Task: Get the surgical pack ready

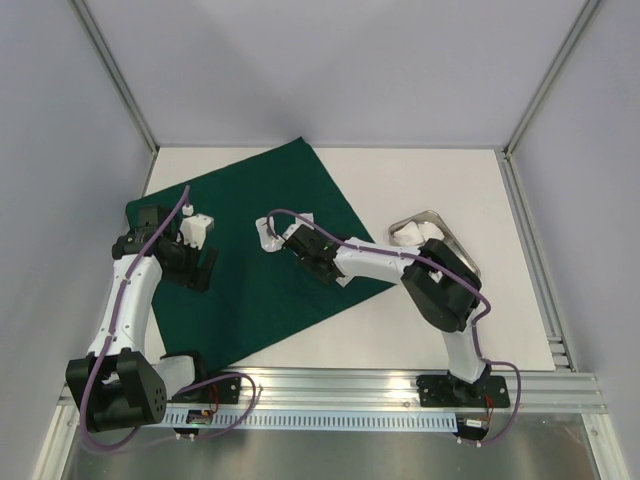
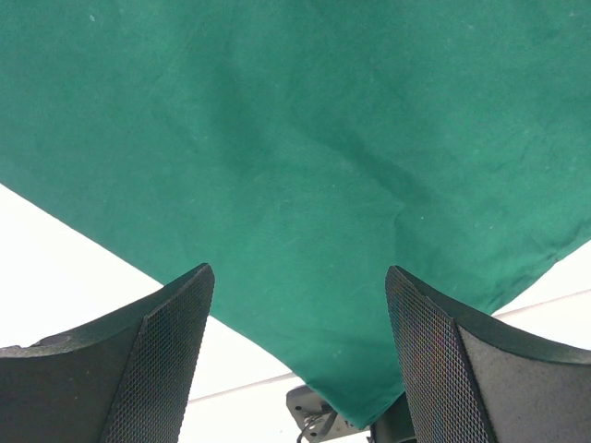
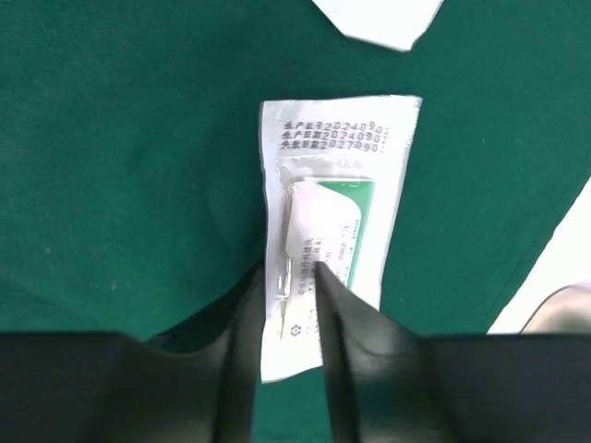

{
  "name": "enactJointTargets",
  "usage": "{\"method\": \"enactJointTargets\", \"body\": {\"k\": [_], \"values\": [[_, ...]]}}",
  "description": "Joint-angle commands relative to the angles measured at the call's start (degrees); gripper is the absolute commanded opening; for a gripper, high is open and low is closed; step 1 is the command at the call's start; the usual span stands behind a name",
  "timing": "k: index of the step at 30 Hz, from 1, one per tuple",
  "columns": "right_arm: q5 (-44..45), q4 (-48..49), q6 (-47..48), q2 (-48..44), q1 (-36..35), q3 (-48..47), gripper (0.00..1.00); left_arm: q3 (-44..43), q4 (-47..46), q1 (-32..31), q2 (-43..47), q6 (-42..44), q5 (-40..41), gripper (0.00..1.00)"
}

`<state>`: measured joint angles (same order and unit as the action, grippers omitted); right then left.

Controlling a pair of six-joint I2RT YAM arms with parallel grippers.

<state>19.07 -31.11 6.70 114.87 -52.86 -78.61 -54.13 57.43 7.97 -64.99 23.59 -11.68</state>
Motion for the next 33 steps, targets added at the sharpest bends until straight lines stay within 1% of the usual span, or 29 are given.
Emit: {"method": "enactJointTargets", "body": {"k": [1, 2, 3, 5, 9, 16, 22, 29, 33], "values": [[1.85, -0.97, 1.12, 2.64, -0.31, -1.64, 0.27, -0.19, -0.3, 0.12, 1.1, 1.19, -0.71, 0.84], [1.93, -1.05, 0.95, 2.55, -0.4, -1.46, 0.23, -0.19, -0.21, 0.12, 1.1, 1.19, -0.8, 0.84], [1.94, -1.05, 0.95, 2.47, -0.49, -1.29, 0.17, -0.19, -0.13, 0.12, 1.1, 1.19, -0.88, 0.84], [2.37, -0.88, 0.86, 1.5, -0.58, -0.76, 0.1, -0.19, -0.21, 0.12, 0.92, 1.19, -0.89, 0.84], [3.33, 0.43, 0.51, -1.05, -0.66, 0.21, 0.01, -0.45, -0.21, 0.12, 0.92, 1.19, -0.97, 0.84], [5.63, 1.85, 0.25, -5.79, 0.04, 0.65, 0.01, -0.8, 0.31, 0.12, 1.27, 1.28, -0.97, 0.84], [4.57, 3.69, -0.37, -11.5, 2.15, 3.54, 0.0, -0.8, 0.49, 0.12, 1.62, 1.37, -0.97, 0.84], [5.54, 1.85, -0.37, -19.41, 7.41, 6.97, 0.01, -0.89, 0.23, 0.12, 1.53, 1.45, -1.32, 0.84], [10.18, -1.84, 0.68, -24.24, 10.49, 7.59, 0.0, -0.89, 0.05, 0.12, 1.36, 1.37, -1.59, 0.84]]}}
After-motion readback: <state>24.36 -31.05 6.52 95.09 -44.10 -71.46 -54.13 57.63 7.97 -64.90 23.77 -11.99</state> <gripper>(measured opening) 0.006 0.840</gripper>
